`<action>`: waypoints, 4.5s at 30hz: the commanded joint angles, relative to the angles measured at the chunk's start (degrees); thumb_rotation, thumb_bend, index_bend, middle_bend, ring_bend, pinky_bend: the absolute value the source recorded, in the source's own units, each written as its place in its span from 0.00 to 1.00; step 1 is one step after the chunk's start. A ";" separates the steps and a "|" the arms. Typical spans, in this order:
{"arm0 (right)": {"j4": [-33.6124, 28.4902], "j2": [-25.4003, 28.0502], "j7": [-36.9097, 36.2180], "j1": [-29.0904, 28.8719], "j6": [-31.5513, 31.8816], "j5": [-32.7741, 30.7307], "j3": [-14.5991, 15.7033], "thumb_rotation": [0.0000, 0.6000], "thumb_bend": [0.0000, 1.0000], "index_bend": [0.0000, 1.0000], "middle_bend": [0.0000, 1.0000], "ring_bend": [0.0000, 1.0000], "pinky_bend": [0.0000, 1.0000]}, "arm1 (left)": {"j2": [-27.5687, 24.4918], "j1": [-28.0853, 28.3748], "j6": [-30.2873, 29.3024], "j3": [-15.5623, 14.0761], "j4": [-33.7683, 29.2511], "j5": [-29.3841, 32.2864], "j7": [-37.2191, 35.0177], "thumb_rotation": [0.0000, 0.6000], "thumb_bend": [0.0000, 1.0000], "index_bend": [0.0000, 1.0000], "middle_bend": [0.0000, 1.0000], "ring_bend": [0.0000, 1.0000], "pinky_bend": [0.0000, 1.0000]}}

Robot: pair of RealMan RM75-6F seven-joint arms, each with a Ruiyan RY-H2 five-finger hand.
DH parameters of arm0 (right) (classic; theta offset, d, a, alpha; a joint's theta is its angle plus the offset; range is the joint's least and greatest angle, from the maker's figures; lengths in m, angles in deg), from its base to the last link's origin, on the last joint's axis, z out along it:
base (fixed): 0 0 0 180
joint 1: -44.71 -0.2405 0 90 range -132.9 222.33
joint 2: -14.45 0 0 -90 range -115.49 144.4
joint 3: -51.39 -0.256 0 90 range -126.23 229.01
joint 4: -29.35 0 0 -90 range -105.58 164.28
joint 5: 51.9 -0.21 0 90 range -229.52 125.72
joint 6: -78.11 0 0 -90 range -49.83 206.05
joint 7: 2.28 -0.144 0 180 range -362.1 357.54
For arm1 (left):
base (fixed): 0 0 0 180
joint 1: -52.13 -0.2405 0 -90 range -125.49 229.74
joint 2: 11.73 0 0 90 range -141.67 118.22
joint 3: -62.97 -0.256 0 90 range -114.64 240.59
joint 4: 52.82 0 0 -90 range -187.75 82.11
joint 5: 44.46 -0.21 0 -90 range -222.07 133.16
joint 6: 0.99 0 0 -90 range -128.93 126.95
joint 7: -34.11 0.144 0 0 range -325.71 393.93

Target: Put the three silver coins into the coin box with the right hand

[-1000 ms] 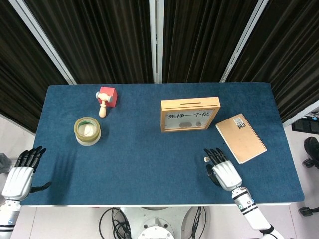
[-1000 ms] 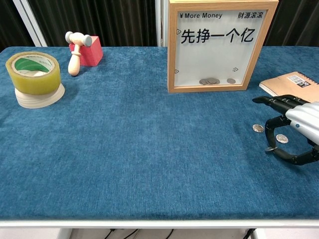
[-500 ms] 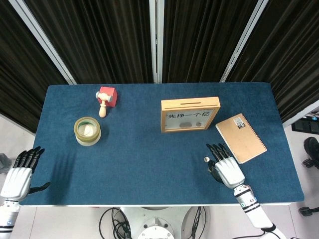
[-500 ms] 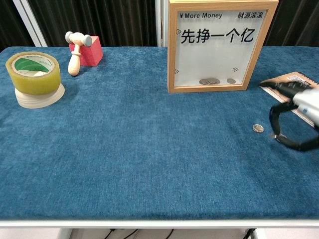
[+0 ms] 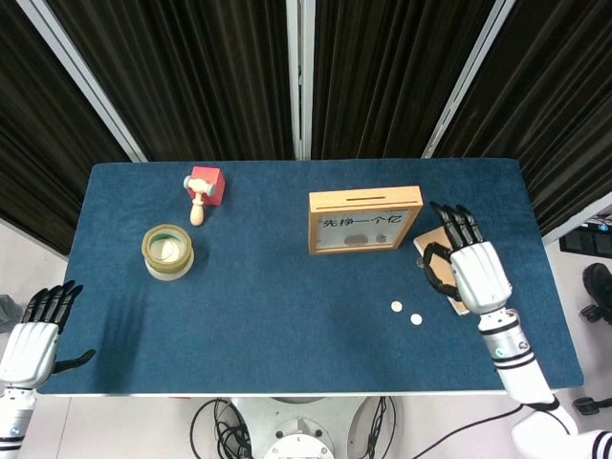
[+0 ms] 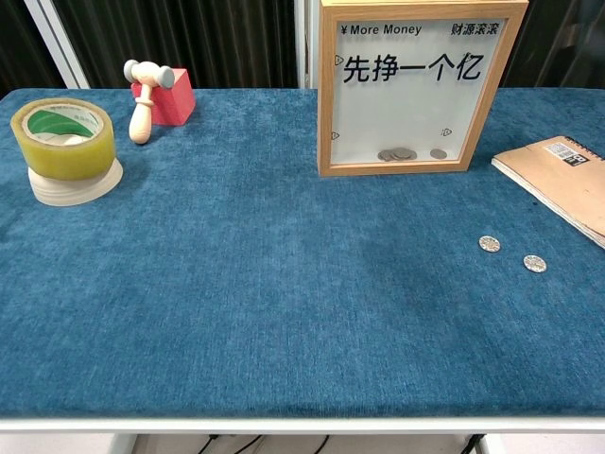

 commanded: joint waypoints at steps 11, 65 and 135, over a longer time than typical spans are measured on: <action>-7.61 17.29 4.29 -17.88 -29.10 -36.92 -13.77 1.00 0.48 0.75 0.00 0.00 0.00 | -1.21 0.73 0.20 -0.03 -2.21 -1.29 1.27 1.00 0.00 0.06 0.01 0.00 0.00; 15.06 13.15 3.57 -66.76 -56.94 -83.76 24.07 1.00 0.48 0.74 0.01 0.00 0.00 | -2.88 0.77 1.54 1.06 0.41 1.74 -2.53 1.00 0.00 0.06 0.01 0.00 0.00; 15.62 -8.07 -3.48 4.56 14.13 -2.63 27.89 1.00 0.25 0.00 0.00 0.00 0.00 | -0.74 0.91 -0.03 1.56 -1.82 0.59 4.82 1.00 0.00 0.06 0.01 0.00 0.00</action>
